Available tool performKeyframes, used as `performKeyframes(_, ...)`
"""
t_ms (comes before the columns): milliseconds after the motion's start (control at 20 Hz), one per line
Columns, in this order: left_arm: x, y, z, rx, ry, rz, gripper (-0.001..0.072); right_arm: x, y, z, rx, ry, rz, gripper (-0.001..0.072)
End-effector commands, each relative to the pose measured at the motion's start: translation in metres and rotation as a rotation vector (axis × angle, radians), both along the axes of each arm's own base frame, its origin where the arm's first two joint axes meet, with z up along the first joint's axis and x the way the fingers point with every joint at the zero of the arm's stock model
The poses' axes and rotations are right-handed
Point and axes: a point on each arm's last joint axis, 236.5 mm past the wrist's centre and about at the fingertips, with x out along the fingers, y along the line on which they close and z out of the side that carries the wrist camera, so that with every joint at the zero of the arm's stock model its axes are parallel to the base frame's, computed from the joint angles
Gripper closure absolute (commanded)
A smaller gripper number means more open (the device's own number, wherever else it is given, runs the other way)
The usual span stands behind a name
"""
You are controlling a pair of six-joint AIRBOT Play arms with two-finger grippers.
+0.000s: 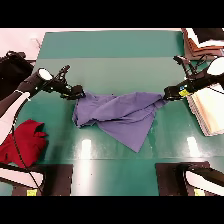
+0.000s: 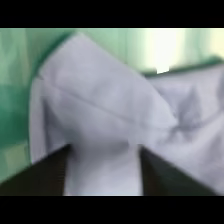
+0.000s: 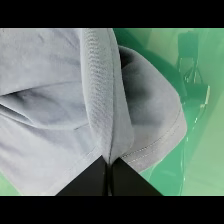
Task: Fold the shirts.
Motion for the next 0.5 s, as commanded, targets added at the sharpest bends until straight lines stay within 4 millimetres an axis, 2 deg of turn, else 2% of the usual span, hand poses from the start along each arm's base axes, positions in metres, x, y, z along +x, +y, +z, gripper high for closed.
performKeyframes(0, 0.005, -0.003, -0.005, 0.010, -0.010, 0.018, 0.0365, -0.002, 0.000, -0.001, 0.000, 0.008, 0.003, 0.0695)
performKeyframes(100, 0.006, -0.004, -0.002, 0.006, -0.013, 0.018, 0.0678, -0.002, 0.000, 0.001, 0.000, 0.004, 0.003, 0.0695)
performKeyframes(200, 0.010, -0.003, 0.015, 0.003, -0.051, 0.017, 0.0684, -0.001, 0.000, 0.012, 0.002, -0.041, -0.001, 0.0695)
performKeyframes(250, 0.017, -0.003, 0.041, 0.002, -0.114, 0.016, 0.0685, 0.002, -0.002, 0.024, 0.002, -0.087, -0.009, 0.0695)
performKeyframes(300, 0.027, 0.002, 0.077, 0.022, -0.211, 0.013, 0.0685, 0.005, -0.005, 0.043, 0.005, -0.142, -0.020, 0.0695)
performKeyframes(350, 0.036, 0.008, 0.128, 0.047, -0.341, 0.010, 0.0685, 0.007, -0.008, 0.067, 0.006, -0.203, -0.027, 0.0695)
performKeyframes(400, 0.039, 0.016, 0.185, 0.083, -0.477, 0.007, 0.0684, 0.010, -0.012, 0.101, 0.008, -0.291, -0.038, 0.0695)
performKeyframes(450, 0.033, 0.025, 0.255, 0.117, -0.635, 0.012, 0.0685, 0.011, -0.016, 0.139, 0.009, -0.390, -0.047, 0.0695)
